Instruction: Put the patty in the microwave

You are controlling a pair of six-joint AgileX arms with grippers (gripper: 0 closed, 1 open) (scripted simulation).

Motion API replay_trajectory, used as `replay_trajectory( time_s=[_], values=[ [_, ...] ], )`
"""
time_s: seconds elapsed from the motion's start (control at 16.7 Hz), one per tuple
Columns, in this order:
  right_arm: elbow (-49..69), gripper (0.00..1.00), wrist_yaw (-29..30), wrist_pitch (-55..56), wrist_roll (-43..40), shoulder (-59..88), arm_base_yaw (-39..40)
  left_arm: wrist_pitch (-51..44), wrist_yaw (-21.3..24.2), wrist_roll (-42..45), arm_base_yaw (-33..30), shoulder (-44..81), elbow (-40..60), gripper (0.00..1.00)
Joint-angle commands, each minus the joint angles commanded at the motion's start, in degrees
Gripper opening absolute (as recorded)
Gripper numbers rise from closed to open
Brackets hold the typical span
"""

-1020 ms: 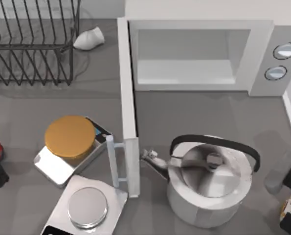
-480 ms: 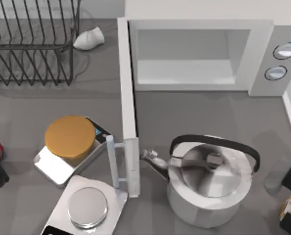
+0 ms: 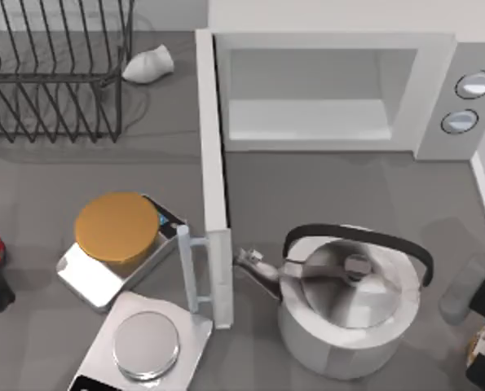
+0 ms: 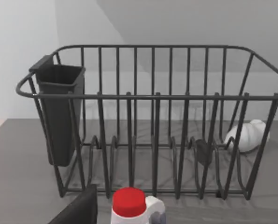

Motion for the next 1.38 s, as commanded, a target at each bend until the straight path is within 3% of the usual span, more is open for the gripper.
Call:
replay_trajectory(
  time_s=[0.12,0.54,0.6,1.02,1.38],
  values=[
    [0.00,0.00,0.00,0.00,0.00,0.00,0.00,0.00,0.00,0.00,0.00,0.00,0.00,1.00],
    [0.00,0.00,0.00,0.00,0.00,0.00,0.00,0.00,0.00,0.00,0.00,0.00,0.00,1.00],
    [1.55,0.00,0.76,-8.21,-1.03,-5.14,-1.04,0.00,0.00,0.00,0.00,0.00,0.00,1.00],
    [1.29,0.00,1.70,-18.59,2.69,-4.63,-4.72,0.00,0.00,0.00,0.00,0.00,0.00,1.00],
    [13.97,0.00,1.55,-31.95,0.38,-12.24,-3.61,0.00,0.00,0.00,0.00,0.00,0.00,1.00]
  ],
)
